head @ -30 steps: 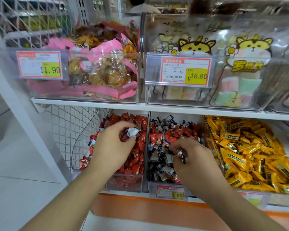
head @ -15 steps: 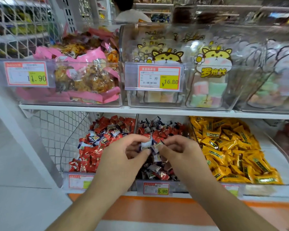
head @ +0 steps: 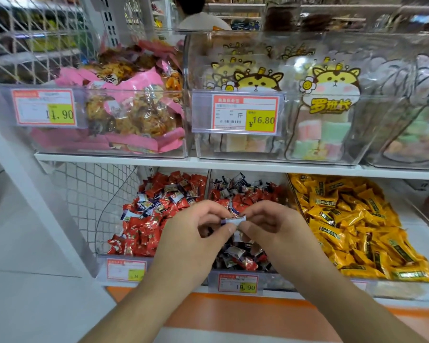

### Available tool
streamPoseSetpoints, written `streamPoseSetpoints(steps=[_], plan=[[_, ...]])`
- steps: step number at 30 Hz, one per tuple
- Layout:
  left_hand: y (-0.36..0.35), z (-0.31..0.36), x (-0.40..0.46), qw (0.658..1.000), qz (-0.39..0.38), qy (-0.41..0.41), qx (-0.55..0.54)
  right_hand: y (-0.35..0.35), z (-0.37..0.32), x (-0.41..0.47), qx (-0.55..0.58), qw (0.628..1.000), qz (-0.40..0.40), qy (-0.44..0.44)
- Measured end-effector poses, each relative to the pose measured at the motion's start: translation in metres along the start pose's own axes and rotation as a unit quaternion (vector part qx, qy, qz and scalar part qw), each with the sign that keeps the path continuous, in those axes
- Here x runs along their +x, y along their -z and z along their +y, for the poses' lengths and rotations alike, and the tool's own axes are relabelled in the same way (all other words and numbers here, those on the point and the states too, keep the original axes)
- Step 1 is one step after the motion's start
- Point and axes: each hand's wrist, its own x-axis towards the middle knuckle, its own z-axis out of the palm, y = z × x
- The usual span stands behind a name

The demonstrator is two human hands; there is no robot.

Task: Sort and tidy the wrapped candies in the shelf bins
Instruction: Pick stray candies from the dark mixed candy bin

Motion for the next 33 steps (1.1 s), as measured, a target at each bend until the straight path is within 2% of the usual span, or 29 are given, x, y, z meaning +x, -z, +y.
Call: streamPoseSetpoints(steps=[4, 7, 8, 11, 16, 20, 23, 28, 33], plan=[[0.012, -0.01, 0.002, 0.999, 0.046, -0.011, 0.024, -0.002, 0.007, 0.003, -0.062, 0.996, 0.049, -0.036], [0.027, -0.026, 0.01, 0.993, 0.093, 0.015, 0.075, -0.003, 0.011, 0.006, -0.262, 0.96, 0.085, -0.05], [0.032, -0.033, 0.015, 0.989, 0.102, 0.025, 0.101, -0.004, 0.01, 0.006, -0.291, 0.951, 0.092, -0.051], [0.043, -0.05, 0.036, 0.98, 0.106, 0.033, 0.164, -0.008, 0.01, 0.005, -0.293, 0.95, 0.094, -0.047], [0.037, -0.071, 0.082, 0.965, 0.109, 0.0, 0.237, -0.013, 0.017, 0.007, -0.287, 0.952, 0.099, -0.028], [0.03, -0.088, 0.098, 0.954, 0.085, -0.012, 0.286, -0.015, 0.023, 0.012, -0.286, 0.953, 0.093, -0.026], [0.032, -0.098, 0.102, 0.957, 0.096, 0.012, 0.275, -0.019, 0.026, 0.019, -0.275, 0.958, 0.071, -0.036], [0.035, -0.109, 0.104, 0.976, 0.09, 0.033, 0.194, -0.024, 0.028, 0.024, -0.273, 0.959, 0.065, -0.035], [0.043, -0.095, 0.093, 0.978, 0.113, -0.012, 0.175, -0.024, 0.025, 0.017, -0.282, 0.957, 0.071, -0.015]])
